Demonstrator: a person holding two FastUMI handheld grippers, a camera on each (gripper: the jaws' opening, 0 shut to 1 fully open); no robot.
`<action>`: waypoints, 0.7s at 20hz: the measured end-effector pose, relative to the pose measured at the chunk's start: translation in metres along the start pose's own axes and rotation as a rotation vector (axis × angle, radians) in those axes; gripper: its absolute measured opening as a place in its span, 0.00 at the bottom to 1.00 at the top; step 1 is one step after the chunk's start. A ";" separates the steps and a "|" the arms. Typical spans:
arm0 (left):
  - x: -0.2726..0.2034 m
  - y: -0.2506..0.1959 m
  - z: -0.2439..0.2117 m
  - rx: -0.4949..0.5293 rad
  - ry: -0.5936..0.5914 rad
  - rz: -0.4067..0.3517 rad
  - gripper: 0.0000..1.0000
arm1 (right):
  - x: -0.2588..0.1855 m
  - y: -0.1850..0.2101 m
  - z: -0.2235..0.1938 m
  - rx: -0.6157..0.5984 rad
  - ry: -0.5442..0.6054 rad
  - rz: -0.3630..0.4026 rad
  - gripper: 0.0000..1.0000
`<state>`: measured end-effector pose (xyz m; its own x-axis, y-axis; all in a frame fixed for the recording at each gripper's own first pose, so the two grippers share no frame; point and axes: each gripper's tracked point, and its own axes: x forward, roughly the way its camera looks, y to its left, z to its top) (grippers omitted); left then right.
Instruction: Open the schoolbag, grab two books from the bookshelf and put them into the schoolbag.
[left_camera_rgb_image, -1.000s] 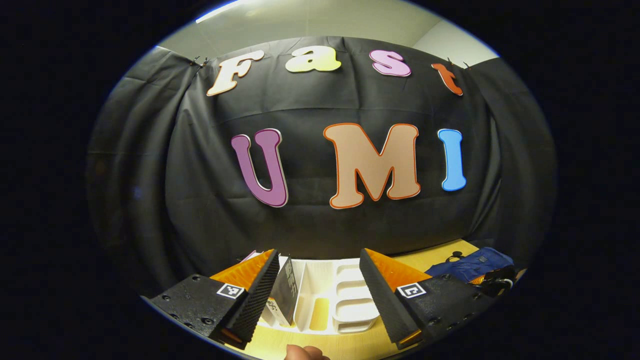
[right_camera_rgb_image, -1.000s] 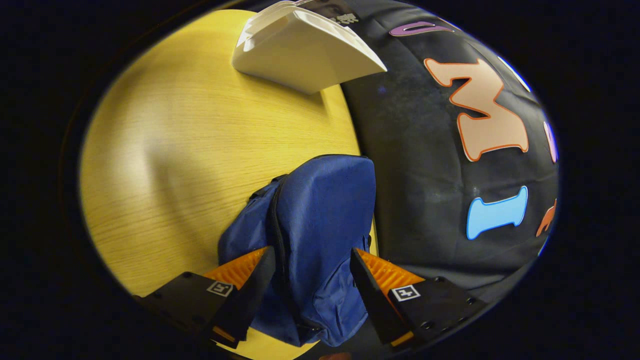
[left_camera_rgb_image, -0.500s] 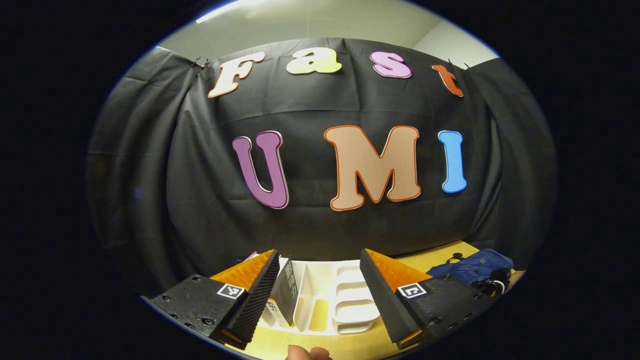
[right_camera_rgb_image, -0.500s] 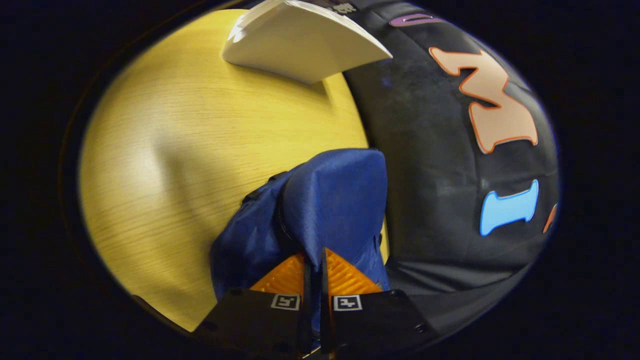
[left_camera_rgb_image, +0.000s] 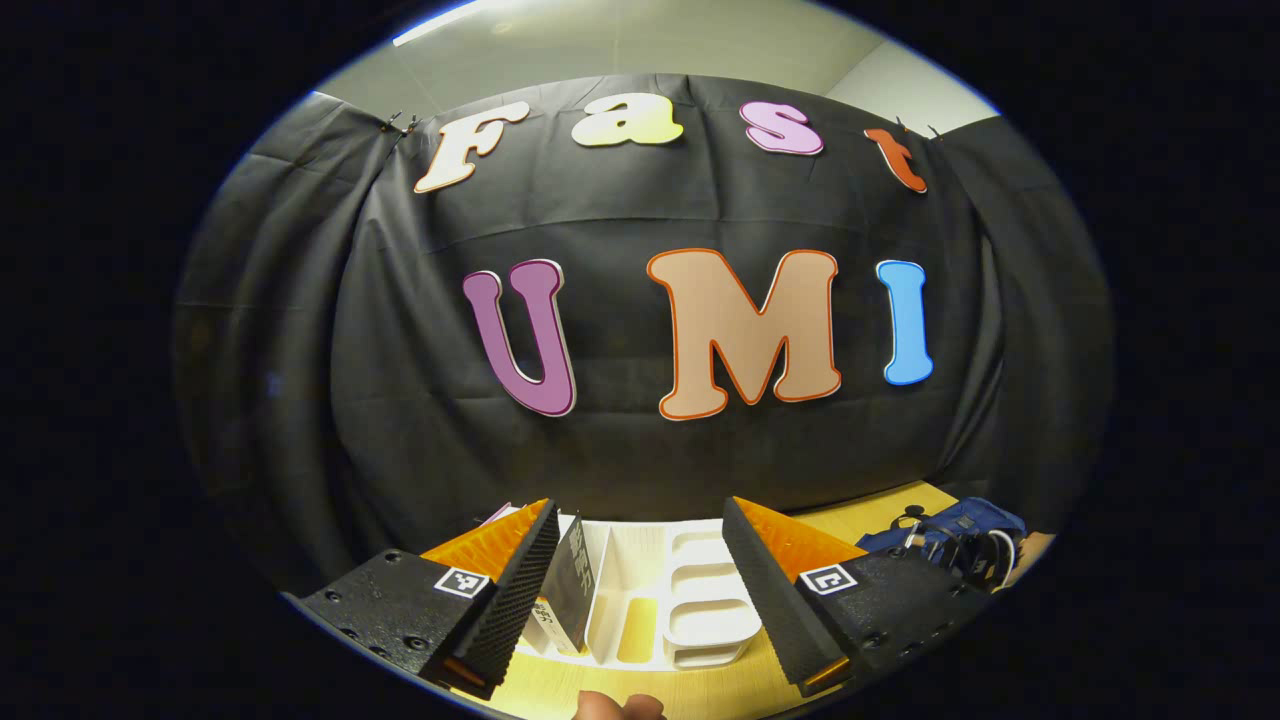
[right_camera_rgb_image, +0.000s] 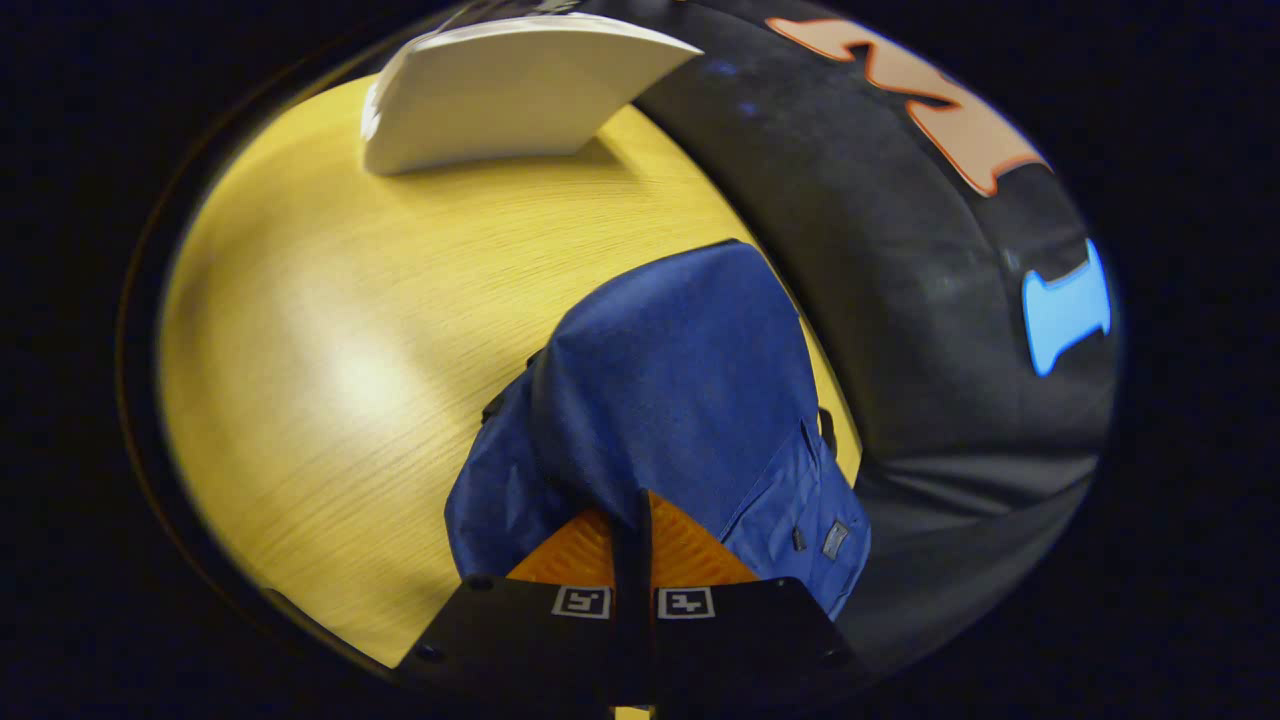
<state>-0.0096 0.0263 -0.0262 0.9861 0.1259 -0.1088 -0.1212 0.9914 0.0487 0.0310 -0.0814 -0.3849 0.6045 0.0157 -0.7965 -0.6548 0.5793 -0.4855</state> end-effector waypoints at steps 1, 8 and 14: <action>0.000 0.001 -0.002 -0.001 0.004 0.004 0.96 | -0.003 -0.002 0.002 0.043 -0.004 0.015 0.04; 0.007 0.004 -0.009 -0.008 0.031 -0.006 0.96 | -0.038 -0.045 0.019 0.269 -0.135 0.065 0.00; 0.013 0.000 -0.015 -0.009 0.051 -0.024 0.96 | -0.069 -0.107 0.018 0.532 -0.249 0.041 0.07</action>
<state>0.0018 0.0284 -0.0430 0.9816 0.1032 -0.1606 -0.0986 0.9945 0.0364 0.0673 -0.1302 -0.2715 0.7140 0.2003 -0.6709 -0.4012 0.9023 -0.1576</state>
